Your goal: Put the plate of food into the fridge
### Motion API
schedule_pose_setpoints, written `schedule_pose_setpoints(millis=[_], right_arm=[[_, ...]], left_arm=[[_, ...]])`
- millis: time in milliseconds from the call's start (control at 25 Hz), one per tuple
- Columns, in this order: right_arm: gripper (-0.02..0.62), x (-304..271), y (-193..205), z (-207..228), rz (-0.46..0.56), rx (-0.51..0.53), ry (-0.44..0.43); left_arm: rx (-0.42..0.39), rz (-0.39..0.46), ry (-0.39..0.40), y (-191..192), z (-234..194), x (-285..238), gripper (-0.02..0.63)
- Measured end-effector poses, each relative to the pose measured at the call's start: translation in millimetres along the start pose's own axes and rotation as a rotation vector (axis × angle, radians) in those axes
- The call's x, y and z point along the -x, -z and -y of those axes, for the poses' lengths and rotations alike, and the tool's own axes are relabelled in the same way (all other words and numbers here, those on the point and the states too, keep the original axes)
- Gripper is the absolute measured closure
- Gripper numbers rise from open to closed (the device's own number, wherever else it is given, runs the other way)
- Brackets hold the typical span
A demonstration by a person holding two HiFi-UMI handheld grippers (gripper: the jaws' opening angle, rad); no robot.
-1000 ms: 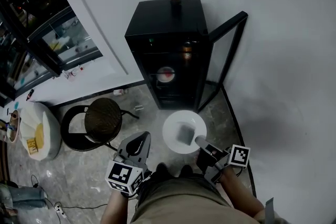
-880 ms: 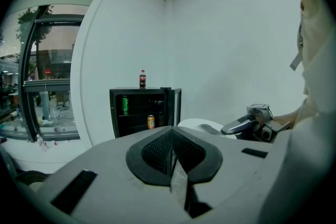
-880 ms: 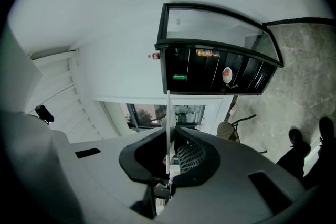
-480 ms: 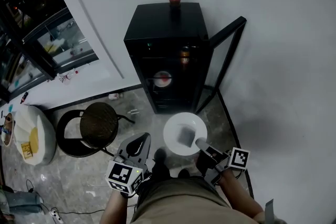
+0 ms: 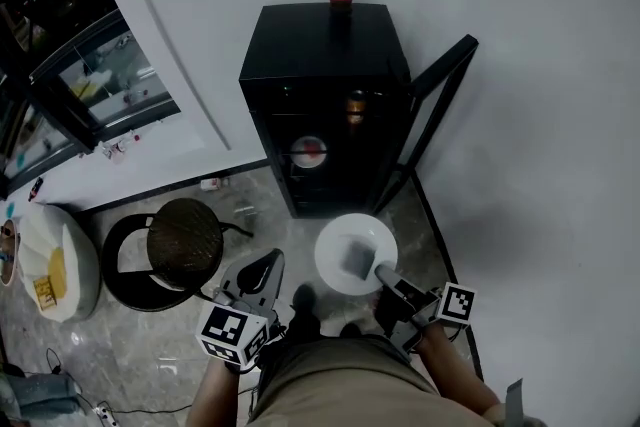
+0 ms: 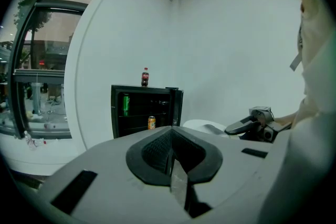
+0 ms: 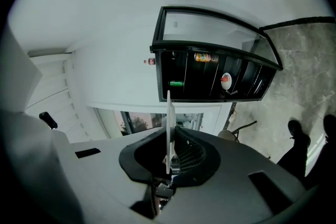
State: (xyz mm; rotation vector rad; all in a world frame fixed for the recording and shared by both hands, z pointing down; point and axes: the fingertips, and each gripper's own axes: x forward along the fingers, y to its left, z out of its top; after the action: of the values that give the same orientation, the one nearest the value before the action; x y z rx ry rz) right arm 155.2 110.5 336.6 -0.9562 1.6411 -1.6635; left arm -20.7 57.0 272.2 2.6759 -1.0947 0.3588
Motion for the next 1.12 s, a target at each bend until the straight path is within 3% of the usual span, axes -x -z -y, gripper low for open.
schedule_pose_setpoints(millis=[280,760,1120], right_arm=[[0.565,-22.5,-1.5,-11.3,-0.018,0.039,-0.033],[0.565,-53.2,-13.4,13.9,0.018,0.01,0.094],[0.565,-89.0,-22.3,30.8,0.091,-0.029,0.098]], left_arm=[[0.023,0.0,-0.013,-2.8,-32.4,-4.5,0.596],[0.079,-0.037,0.068,15.5,-54.3,-45.2,0.597],[0.144,-0.044,0.105,32.4,-86.6,-60.5,0.595]])
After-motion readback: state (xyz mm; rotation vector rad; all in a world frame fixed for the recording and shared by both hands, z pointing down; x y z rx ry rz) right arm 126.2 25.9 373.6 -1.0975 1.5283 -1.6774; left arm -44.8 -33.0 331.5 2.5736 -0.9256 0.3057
